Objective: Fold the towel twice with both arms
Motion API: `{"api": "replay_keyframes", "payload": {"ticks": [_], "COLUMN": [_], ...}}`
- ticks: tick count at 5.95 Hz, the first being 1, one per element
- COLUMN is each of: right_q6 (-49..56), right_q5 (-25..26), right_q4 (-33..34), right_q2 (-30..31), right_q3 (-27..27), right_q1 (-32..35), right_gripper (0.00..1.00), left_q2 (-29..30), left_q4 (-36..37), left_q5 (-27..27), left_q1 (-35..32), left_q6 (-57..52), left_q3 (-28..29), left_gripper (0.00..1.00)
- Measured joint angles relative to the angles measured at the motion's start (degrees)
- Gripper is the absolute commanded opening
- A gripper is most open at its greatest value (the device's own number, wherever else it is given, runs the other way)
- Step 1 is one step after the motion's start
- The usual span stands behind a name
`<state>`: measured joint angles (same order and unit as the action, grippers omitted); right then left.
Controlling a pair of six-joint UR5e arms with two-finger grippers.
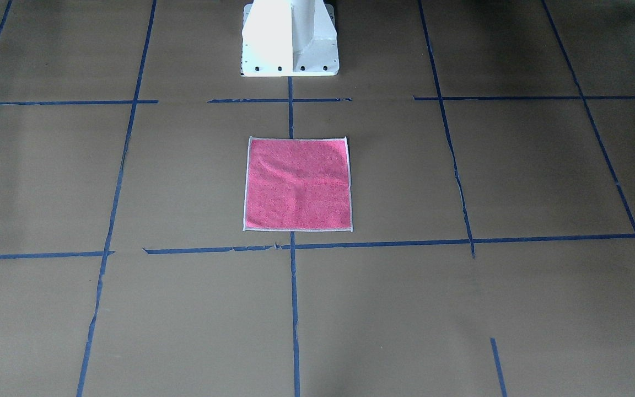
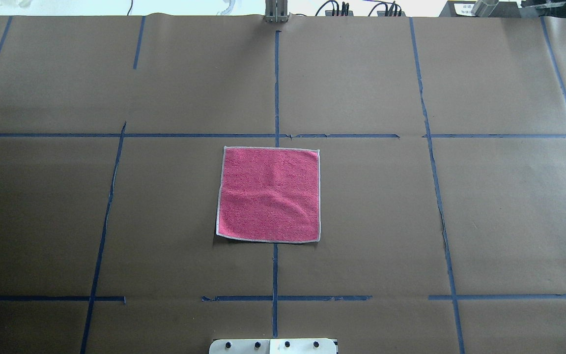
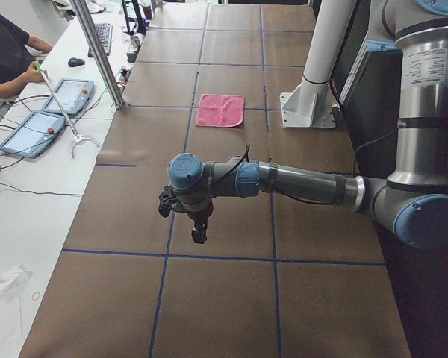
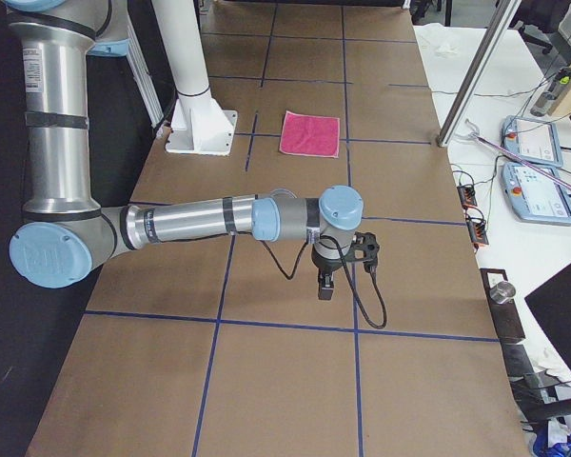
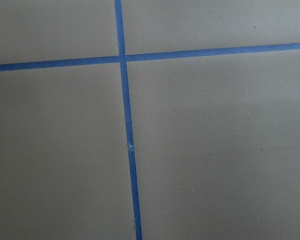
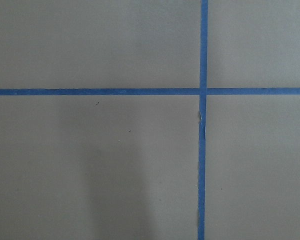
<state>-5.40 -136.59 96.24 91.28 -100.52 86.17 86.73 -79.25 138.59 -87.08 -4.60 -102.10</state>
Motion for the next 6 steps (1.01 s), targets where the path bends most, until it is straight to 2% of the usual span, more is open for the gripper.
{"api": "replay_keyframes", "payload": {"ticks": [6], "right_q6": [-0.3], "right_q5": [-1.3], "right_q4": [-0.4], "right_q2": [0.6], "right_q3": [0.4], "right_q1": [0.3], "right_gripper": [1.00], "left_q2": [-0.2], "left_q4": [0.1], "left_q5": [0.1], "left_q1": [0.1], "left_q6": [0.6], "left_q3": [-1.2], "left_gripper": [1.00]}}
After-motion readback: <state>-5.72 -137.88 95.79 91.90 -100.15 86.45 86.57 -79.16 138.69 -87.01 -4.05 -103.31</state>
